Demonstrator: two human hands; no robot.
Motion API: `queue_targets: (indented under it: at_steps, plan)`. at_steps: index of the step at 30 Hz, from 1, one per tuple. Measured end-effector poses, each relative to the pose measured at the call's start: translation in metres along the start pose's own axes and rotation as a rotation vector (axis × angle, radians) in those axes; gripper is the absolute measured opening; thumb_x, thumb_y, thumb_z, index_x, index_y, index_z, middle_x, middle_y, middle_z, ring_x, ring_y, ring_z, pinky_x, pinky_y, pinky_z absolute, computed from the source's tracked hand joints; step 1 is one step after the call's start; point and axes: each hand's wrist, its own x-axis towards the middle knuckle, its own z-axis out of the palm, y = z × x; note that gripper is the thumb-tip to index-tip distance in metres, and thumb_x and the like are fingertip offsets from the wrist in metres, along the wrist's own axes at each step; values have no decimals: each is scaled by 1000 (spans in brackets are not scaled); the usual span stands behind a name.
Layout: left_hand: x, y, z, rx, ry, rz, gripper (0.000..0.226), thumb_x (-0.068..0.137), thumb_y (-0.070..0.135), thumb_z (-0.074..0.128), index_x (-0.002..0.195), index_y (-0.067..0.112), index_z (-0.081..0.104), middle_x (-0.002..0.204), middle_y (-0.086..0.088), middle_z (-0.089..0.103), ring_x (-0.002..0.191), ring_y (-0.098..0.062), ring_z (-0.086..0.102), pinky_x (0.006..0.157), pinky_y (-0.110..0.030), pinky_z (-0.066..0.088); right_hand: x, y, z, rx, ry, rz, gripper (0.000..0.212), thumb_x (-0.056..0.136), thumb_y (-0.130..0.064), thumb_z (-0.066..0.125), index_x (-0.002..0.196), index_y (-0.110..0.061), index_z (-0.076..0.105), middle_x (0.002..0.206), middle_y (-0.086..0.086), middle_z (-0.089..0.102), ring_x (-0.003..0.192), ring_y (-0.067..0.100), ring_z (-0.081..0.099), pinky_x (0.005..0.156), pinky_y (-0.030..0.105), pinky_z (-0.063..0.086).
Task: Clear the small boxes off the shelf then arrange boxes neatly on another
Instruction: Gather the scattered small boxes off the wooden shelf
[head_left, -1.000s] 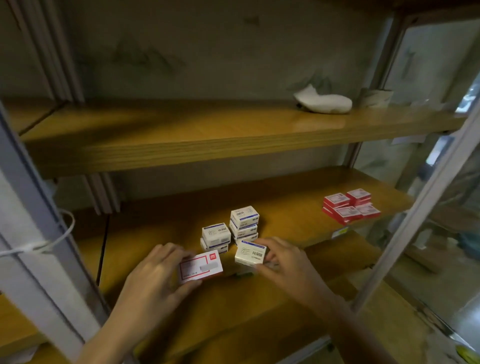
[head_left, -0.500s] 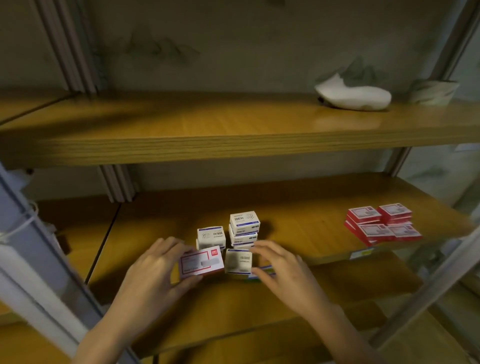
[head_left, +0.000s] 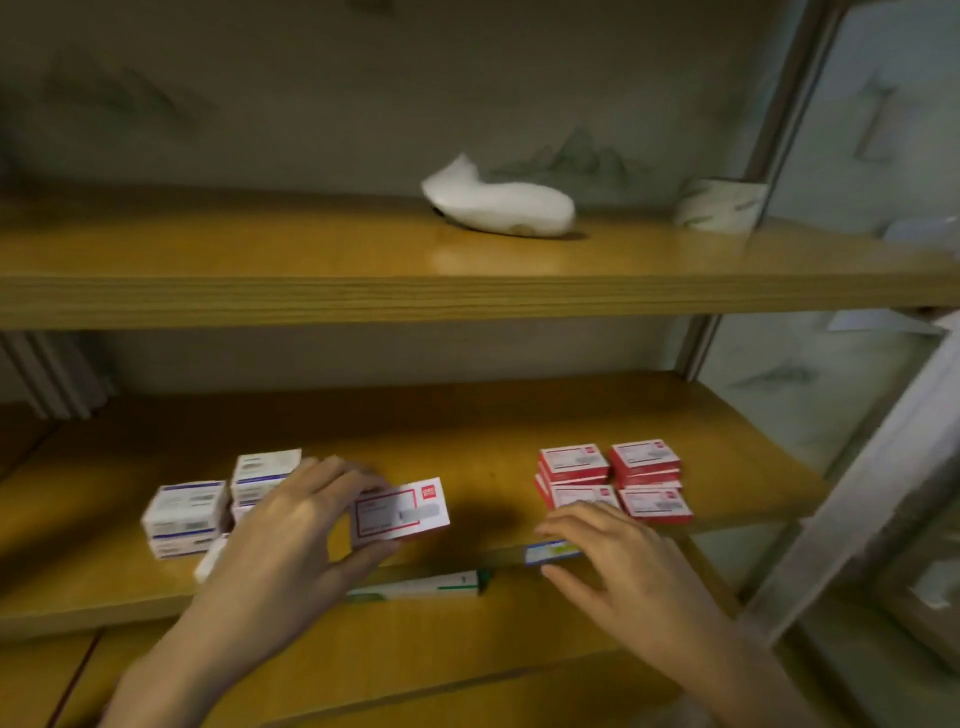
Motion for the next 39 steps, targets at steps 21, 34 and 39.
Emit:
queue_targets:
  at_steps: [21,34,39]
  plan:
    - [107,118,161,50,-139,-149,50,81,39,62,127,24,47,130,7,50,120,-10,41,96,-26,41,-46,157,-57,-5,-88,-39,42,85,-59,37,126,-50,30,128,-34,31,109,-17,23,93,10,31]
    - [-5,92,74,321,100,-400,41,83,55,50,116,31,54,108,15,57,104,-8,51,83,-22,40,18,72,-31,103,-145,-422,42,86,-56,39,126,-55,23,116,-39,24,99,-19,21,77,4,24]
    - [-92,76,24,442,108,-715,39,80,54,55,112,32,57,108,13,61,101,-11,56,82,-26,44,45,-13,0,176,-176,-686,39,86,-53,41,124,-50,30,122,-32,38,110,-10,35,87,13,36]
